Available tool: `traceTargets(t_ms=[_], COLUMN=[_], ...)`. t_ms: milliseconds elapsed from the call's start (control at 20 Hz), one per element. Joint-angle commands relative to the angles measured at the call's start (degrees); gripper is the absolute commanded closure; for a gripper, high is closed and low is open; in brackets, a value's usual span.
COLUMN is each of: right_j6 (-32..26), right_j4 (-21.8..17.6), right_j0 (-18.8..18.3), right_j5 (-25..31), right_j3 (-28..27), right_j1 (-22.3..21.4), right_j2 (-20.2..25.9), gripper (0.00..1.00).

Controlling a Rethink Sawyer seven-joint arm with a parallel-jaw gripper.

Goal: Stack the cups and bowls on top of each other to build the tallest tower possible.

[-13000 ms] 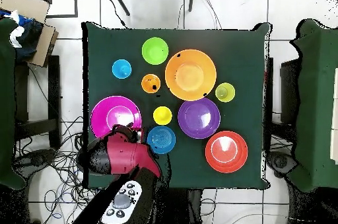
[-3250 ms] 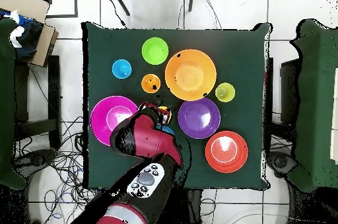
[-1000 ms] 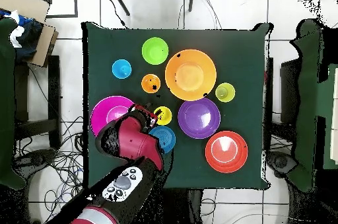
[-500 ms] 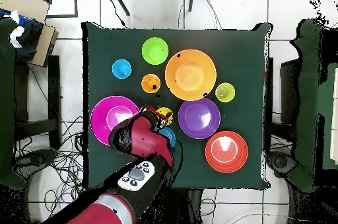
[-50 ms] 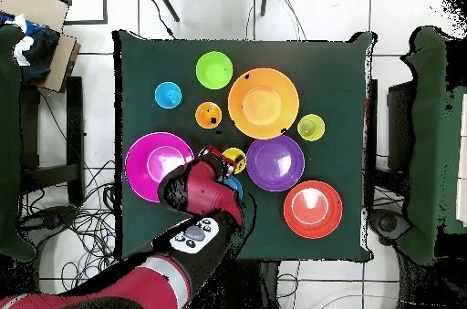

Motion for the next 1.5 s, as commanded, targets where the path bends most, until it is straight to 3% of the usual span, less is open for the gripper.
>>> traceTargets(t_ms=[50, 800, 1500], right_j6=[9.4, 9.8, 8.3], right_j4=[1.9, 5.9, 5.1], right_j0=[1.2, 6.4, 4.8], right_j5=[2.5, 8.0, 7.8], right_j3=[-4.1, -3.1, -2.8], right_j1=[0.6, -1.0, -1.5], right_j2=[6.4, 2.9, 3.3], gripper=[0.0, 0.0, 0.0])
